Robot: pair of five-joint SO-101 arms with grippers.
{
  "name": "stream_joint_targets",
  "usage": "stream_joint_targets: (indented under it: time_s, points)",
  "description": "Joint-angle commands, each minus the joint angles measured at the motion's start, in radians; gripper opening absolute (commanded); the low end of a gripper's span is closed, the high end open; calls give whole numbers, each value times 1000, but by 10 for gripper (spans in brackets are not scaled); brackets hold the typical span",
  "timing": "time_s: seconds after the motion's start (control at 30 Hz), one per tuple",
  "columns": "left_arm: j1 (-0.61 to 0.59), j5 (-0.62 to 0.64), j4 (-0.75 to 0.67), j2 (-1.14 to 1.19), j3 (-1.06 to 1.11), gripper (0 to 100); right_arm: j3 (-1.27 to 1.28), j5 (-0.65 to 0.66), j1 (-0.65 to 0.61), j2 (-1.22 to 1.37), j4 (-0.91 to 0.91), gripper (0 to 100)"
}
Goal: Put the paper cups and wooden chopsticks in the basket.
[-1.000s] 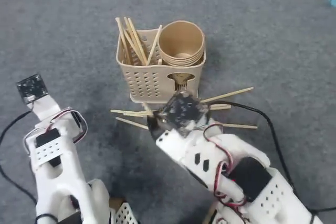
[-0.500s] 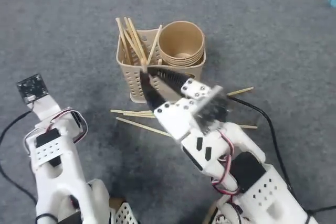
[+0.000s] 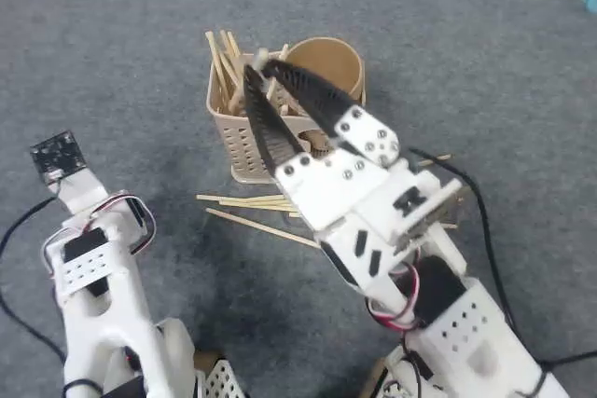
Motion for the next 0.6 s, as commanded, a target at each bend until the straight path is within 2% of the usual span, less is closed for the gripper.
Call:
stream_joint_targets:
  time_s: [0.0,0.2,0.43,0.57]
  points:
    - [-2,3,0,5,-35,118,-163,12,19,125,-24,9]
    - [-2,3,0,5,-35,119,-285,9,108,338,-30,9]
    - [-2,3,-25,6,-33,119,-255,8,165,492,-21,13]
    - [-2,3,-26,8,-33,119,-207,-77,162,503,33,13]
